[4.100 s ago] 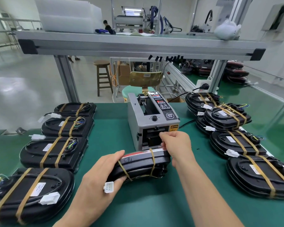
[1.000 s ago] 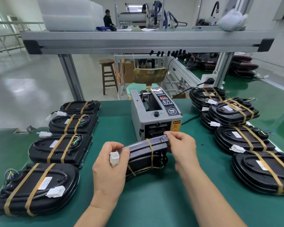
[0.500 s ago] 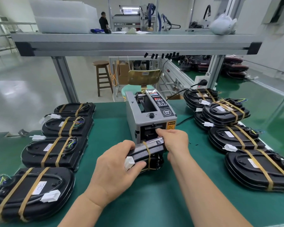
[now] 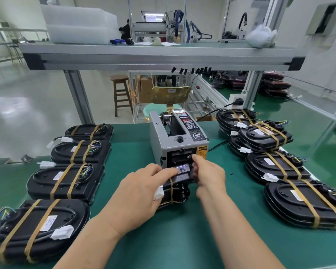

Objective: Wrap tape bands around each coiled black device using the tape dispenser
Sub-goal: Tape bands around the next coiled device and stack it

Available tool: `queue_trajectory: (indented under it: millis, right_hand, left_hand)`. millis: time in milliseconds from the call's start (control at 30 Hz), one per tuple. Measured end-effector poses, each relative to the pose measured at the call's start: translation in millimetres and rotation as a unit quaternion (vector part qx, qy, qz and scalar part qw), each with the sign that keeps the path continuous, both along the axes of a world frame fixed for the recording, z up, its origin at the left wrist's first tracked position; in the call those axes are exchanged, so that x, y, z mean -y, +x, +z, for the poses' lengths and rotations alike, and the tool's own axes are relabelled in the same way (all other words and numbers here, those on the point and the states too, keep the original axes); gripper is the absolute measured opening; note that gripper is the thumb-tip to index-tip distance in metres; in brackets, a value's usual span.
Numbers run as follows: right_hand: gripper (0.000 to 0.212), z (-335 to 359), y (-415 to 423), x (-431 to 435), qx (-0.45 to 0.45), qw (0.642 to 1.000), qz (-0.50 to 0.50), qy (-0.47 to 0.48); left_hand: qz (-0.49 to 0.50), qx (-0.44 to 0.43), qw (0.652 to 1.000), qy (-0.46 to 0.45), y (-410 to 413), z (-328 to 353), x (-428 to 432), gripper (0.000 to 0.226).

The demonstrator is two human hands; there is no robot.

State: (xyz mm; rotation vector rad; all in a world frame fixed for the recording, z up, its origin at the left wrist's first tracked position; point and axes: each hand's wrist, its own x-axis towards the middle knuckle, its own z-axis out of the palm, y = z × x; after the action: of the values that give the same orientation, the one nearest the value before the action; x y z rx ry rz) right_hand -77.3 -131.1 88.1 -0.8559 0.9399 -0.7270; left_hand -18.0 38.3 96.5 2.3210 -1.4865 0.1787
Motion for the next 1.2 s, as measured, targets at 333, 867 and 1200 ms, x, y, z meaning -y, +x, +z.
queue_trajectory:
  millis: [333,867,1200]
  right_hand:
    - [0.018,3,-27,-33,0.106,0.993,0.043,-0.037]
    - [0.005,-5,-24,-39,0.112,0.993,0.017,-0.037]
    - [0.018,-16,-19,-35,0.077,0.994,0.01,-0.077]
  left_hand:
    - [0.014,-0.004,1.0,0.01,1,-3,4,0.068]
    - [0.02,-0.004,1.0,0.008,1,-3,3,0.075]
    - [0.014,0.0,1.0,0.013,0,-2,4,0.078]
